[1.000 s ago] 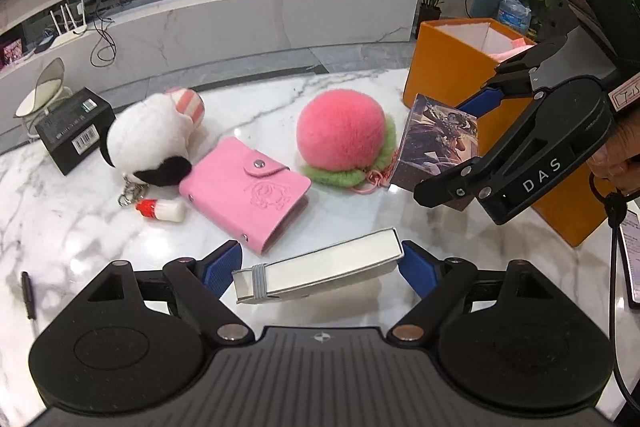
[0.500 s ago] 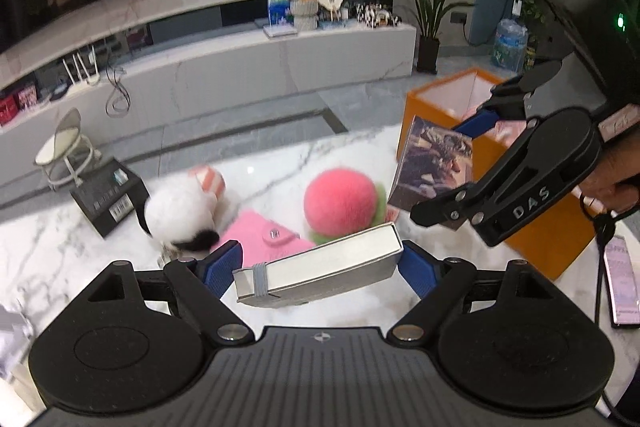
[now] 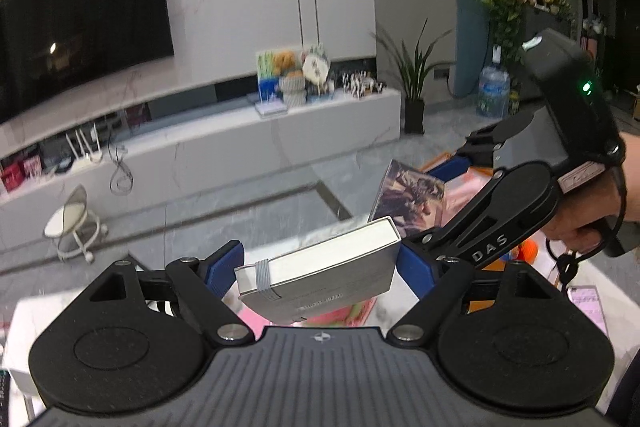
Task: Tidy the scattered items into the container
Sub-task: 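Lift and carry the card box and notebook over the box with both tools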
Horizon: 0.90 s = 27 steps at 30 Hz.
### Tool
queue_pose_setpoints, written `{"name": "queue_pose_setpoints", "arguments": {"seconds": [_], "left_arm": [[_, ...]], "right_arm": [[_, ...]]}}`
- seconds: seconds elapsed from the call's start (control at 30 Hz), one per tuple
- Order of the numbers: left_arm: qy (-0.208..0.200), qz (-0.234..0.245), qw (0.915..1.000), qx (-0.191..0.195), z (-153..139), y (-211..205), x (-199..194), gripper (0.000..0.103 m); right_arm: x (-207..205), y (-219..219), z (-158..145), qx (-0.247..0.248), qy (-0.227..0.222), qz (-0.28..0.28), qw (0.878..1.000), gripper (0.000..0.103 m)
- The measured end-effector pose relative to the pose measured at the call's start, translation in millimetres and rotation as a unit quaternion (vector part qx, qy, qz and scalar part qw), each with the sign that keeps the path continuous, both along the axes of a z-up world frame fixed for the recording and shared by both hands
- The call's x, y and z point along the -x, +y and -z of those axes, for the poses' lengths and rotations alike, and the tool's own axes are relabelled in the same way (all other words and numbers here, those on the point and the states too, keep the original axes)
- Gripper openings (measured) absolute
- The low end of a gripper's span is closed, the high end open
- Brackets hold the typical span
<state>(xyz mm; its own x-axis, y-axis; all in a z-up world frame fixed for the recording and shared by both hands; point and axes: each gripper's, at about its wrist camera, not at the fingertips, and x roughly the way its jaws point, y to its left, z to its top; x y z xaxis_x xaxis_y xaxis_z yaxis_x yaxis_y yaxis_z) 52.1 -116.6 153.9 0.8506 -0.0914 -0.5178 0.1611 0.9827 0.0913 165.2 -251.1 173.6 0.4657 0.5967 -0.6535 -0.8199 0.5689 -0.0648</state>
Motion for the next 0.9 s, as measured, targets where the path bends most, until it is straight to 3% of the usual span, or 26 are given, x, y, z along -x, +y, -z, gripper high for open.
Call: {"name": "queue_pose_setpoints", "arguments": {"seconds": [0.5,0.9], "left_arm": [[-0.101,0.053,0.9933,-0.019,-61,-56,23,0.096],[-0.125,0.079,0.9886,-0.025,-81,-82,18,0.096]], "right_arm": [[14,-48,-63,-0.056,-0.062,0.029,0.996,0.092],[23,-85,-89,-0.088,-0.081,0.048,0.992,0.092]]}}
